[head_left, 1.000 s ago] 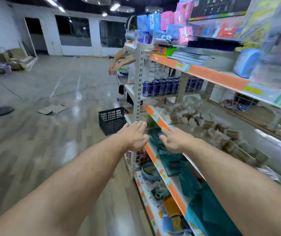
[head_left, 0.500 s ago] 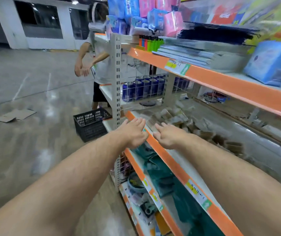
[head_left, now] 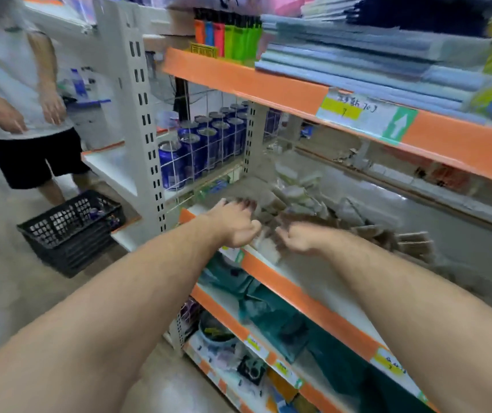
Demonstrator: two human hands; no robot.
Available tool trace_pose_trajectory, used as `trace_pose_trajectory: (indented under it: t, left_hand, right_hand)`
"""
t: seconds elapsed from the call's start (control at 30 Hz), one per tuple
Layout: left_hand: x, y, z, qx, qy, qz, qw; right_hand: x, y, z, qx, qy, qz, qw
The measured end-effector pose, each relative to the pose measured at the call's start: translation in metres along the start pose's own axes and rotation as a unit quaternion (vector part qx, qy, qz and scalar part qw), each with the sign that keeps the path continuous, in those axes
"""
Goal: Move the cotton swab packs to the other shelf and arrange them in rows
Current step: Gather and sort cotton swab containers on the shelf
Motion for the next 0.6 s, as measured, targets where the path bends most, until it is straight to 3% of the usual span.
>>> trace_pose_trajectory:
  t: [0.17, 0.43, 0.6]
  left_hand:
    - [-0.003, -0.024, -0.017, 0.019, -0.007, -0.045, 0.999]
    - [-0.012, -0.044, -0.037, 0.023, -0.031, -0.081, 0.996]
    - [-0.016, -0.049, -0.024, -0.063, -0.064, -0.089, 0.992]
  right_hand:
    - [-0.016, -0.017, 0.000, -0.029, 0.015, -0.046, 0.998]
    - [-0.013, -0.029, -0.012, -0.062, 0.001, -0.038, 0.997]
    - [-0.015, -0.033, -0.021, -0.078, 0.008, -0.018, 0.997]
Point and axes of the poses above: each hand's wrist, its own y-axis away from the middle knuckle, its own z-axis out of the back of the hand, x = y × z, the point moved 8 cm from there along -y, towards the middle knuckle, and after that the axes turned 2 degrees about -y, right-handed, at the moved point
